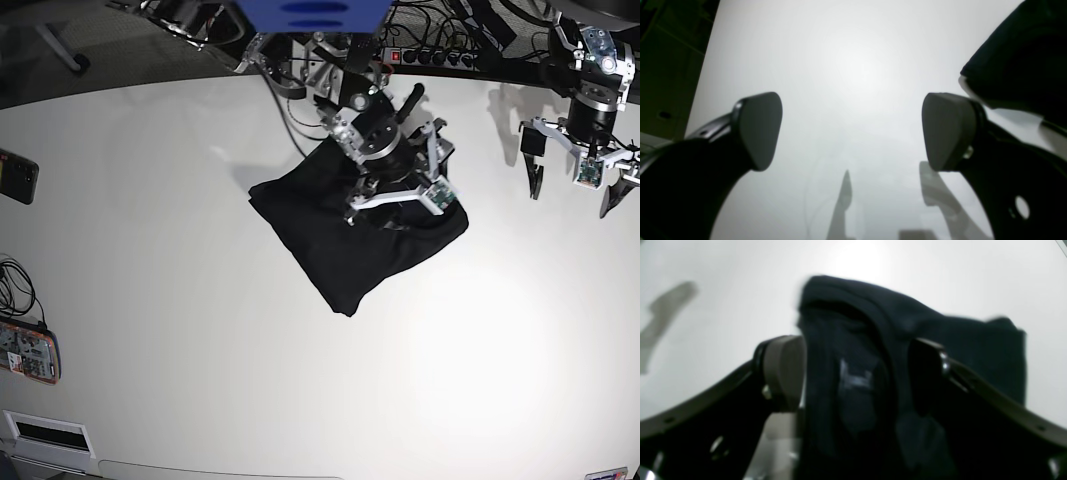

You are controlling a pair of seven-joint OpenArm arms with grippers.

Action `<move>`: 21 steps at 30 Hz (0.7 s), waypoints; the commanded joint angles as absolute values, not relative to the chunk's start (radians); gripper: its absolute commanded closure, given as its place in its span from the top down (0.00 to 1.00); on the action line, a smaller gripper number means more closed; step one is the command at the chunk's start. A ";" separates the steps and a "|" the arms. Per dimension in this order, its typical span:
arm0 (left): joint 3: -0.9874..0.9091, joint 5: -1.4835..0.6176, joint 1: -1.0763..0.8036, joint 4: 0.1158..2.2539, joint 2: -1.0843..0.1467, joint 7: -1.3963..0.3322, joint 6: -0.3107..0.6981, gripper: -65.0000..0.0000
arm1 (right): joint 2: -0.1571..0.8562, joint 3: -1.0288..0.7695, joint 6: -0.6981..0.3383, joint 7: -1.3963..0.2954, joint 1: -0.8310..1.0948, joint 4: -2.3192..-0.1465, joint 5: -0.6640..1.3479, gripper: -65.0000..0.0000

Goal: Fold the T-shirt properly
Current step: 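Lower the left gripper onto the bundle's edge beside the right gripper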

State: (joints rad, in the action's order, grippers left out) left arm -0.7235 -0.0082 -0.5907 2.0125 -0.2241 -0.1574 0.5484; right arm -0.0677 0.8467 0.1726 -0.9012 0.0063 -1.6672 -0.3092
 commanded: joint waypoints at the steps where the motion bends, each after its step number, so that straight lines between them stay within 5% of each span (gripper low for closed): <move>1: -0.751 -0.024 -0.598 2.032 -0.231 -0.131 0.536 0.99 | -0.076 0.845 0.177 -0.880 -0.004 -1.693 -0.317 0.70; 13: -0.674 -0.024 -0.598 2.032 -0.209 -0.134 0.536 0.99 | -0.044 0.794 0.177 -0.878 -0.002 -1.888 -0.312 0.70; 21: -0.358 -0.024 -0.650 2.031 -0.188 -0.193 0.495 0.99 | -0.047 0.582 0.093 -0.880 -0.035 -1.876 -0.237 0.70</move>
State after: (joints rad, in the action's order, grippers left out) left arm -0.3454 -0.0223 -0.6498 2.0132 -0.1776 -0.2119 0.5129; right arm -0.0334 0.5812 0.0849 -0.9092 -0.0097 -1.8603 -0.2188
